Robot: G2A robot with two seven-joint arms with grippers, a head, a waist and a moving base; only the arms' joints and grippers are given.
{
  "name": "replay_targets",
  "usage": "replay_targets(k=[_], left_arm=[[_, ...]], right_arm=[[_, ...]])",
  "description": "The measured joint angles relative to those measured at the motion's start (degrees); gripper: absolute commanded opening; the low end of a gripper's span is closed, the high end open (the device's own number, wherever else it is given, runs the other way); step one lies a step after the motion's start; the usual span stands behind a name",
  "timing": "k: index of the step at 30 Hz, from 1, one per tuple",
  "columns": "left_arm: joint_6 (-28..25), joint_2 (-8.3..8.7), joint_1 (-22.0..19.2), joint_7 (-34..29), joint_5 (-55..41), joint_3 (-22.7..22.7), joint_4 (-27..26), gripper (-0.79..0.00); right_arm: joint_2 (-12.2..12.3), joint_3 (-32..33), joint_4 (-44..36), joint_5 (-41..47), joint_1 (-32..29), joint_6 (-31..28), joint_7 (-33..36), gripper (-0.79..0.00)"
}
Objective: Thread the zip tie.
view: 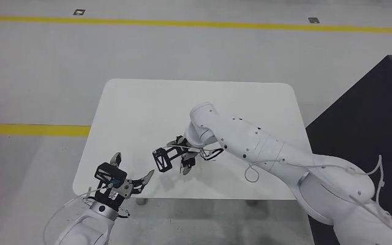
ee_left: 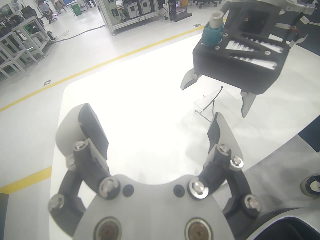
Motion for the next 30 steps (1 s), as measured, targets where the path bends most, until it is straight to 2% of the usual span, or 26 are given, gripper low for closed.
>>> replay_targets(k=[8,15,16,19,20,24,30], left_arm=[[0.0,0.0,0.0,0.0,0.0,0.0,0.0,0.0],[0.0,0.0,0.0,0.0,0.0,0.0,0.0,0.0],[0.0,0.0,0.0,0.0,0.0,0.0,0.0,0.0],[0.0,0.0,0.0,0.0,0.0,0.0,0.0,0.0],[0.0,0.0,0.0,0.0,0.0,0.0,0.0,0.0],[0.0,0.0,0.0,0.0,0.0,0.0,0.0,0.0],[0.0,0.0,0.0,0.0,0.0,0.0,0.0,0.0]], right_arm=[[3.3,-0.9,-4.9,1.5,0.9,0.0,1.1,0.0],[7.3,-0.9,-6.7,3.3,-0.3,0.0,1.0,0.0],[7.7,-0.9,-7.0,3.4,-0.4,0.0,1.0,-0.123],[8.9,-0.9,-7.5,4.5,-0.5,0.0,1.0,-0.256],[9.2,-0.9,-7.3,4.5,-0.7,0.0,1.0,-0.36],[9.3,-0.9,-5.4,4.1,-1.5,0.0,1.0,-0.465],[8.1,-0.9,-2.2,3.6,-1.3,0.0,1.0,-0.505]])
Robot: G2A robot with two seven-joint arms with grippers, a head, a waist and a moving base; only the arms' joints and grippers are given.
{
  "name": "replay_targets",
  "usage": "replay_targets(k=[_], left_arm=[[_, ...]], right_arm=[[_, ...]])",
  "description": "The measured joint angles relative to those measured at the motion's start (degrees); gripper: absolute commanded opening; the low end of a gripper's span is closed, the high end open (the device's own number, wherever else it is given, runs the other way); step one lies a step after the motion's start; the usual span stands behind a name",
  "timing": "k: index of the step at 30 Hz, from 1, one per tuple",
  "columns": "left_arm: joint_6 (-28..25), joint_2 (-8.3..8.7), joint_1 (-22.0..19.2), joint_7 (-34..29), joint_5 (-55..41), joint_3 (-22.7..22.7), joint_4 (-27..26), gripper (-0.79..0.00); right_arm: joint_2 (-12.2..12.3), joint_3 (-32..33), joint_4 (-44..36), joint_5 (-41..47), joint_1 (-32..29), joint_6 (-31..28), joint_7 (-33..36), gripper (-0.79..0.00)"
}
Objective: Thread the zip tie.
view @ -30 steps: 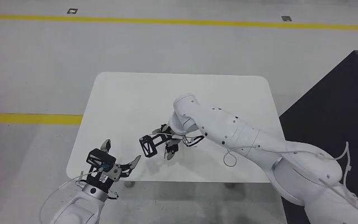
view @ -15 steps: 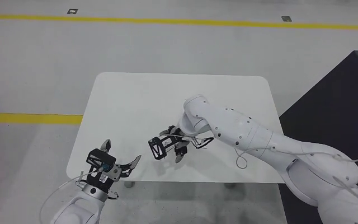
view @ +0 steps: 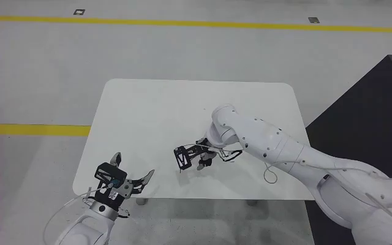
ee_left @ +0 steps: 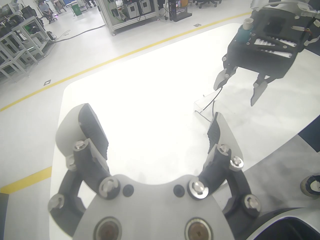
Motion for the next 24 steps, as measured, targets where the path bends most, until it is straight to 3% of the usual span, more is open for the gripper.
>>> replay_targets(k=[24], left_arm=[[0.0,0.0,0.0,0.0,0.0,0.0,0.0,0.0]], right_arm=[[-9.5,0.0,12.6,-4.7,-2.1,0.0,0.0,-0.545]])
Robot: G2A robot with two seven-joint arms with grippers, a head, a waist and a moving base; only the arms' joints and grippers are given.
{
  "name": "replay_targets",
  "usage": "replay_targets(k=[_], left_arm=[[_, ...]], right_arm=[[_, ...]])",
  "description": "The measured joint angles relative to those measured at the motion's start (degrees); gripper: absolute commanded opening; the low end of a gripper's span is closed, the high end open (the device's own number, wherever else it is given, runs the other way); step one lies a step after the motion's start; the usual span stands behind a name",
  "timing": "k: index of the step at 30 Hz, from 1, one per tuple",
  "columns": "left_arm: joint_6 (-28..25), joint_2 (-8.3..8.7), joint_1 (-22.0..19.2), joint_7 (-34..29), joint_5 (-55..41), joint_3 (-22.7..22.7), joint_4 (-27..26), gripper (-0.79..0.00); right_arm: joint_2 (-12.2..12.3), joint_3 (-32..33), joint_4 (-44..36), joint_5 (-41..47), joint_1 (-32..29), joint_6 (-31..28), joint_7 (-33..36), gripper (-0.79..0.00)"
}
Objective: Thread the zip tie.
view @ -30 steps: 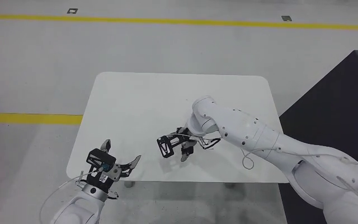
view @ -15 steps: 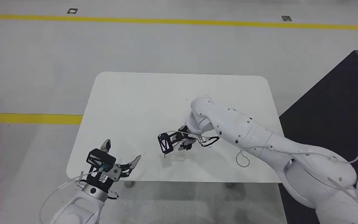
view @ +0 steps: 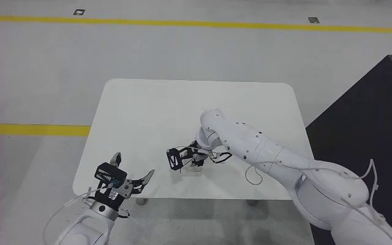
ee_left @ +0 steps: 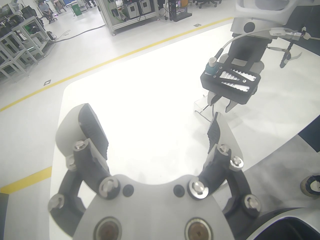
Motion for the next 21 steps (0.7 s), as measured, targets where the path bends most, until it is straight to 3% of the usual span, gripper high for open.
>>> replay_targets(k=[21], left_arm=[[0.0,0.0,0.0,0.0,0.0,0.0,0.0,0.0]], right_arm=[[-5.9,0.0,7.7,-1.9,-1.2,0.0,0.0,-0.56]])
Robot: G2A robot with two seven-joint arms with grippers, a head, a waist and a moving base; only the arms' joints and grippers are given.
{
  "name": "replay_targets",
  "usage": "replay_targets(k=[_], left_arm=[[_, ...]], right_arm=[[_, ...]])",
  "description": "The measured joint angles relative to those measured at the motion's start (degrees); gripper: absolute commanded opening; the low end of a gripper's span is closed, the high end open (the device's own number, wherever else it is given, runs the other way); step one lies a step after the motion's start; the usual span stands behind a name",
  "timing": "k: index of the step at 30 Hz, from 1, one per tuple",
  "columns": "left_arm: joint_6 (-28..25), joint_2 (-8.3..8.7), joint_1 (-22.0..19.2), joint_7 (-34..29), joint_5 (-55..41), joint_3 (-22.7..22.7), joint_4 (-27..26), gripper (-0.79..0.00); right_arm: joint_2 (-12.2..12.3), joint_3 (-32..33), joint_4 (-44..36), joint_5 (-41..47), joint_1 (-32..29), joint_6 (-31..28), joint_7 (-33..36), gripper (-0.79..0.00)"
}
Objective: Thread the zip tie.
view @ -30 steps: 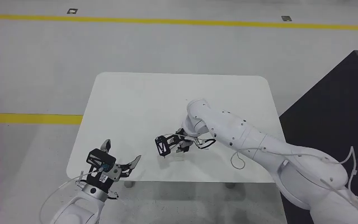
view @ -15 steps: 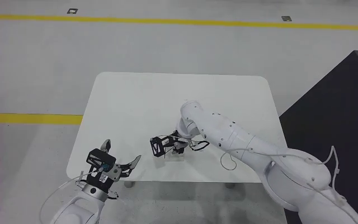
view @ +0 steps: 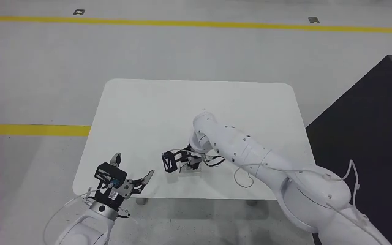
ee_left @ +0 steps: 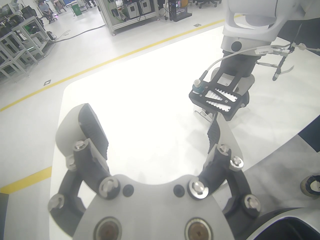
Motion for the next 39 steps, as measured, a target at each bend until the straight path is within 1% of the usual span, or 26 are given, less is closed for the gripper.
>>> replay_targets(k=[3,5,6,7,8,18,22,25,29,32,39], left_arm=[[0.0,0.0,0.0,0.0,0.0,0.0,0.0,0.0],[0.0,0.0,0.0,0.0,0.0,0.0,0.0,0.0],[0.0,0.0,0.0,0.0,0.0,0.0,0.0,0.0],[0.0,0.0,0.0,0.0,0.0,0.0,0.0,0.0],[0.0,0.0,0.0,0.0,0.0,0.0,0.0,0.0],[0.0,0.0,0.0,0.0,0.0,0.0,0.0,0.0],[0.0,0.0,0.0,0.0,0.0,0.0,0.0,0.0],[0.0,0.0,0.0,0.0,0.0,0.0,0.0,0.0],[0.0,0.0,0.0,0.0,0.0,0.0,0.0,0.0],[0.0,0.0,0.0,0.0,0.0,0.0,0.0,0.0],[0.0,0.0,0.0,0.0,0.0,0.0,0.0,0.0]], right_arm=[[-0.7,0.0,1.0,-0.5,0.0,0.0,0.0,-0.573],[-1.0,0.0,1.6,-0.7,0.0,0.0,0.0,-0.6],[-1.3,0.0,2.0,-0.8,0.1,0.0,0.0,-0.628],[-1.4,0.0,2.2,-0.8,0.1,0.0,0.0,-0.748],[-1.6,0.0,2.5,-0.8,0.1,0.0,0.0,-0.785],[-2.9,0.0,3.7,-0.9,0.0,0.0,0.0,-0.785],[-2.9,0.0,2.9,-0.5,0.1,0.0,0.0,-0.785],[-2.5,0.0,1.6,0.2,-0.2,0.0,0.0,-0.785],[-0.9,0.0,-1.1,2.0,-0.3,0.0,0.0,-0.785],[1.2,0.0,-4.0,3.1,-0.1,0.0,0.0,-0.785],[8.2,0.0,-14.2,5.5,3.8,0.0,0.0,-0.785]])
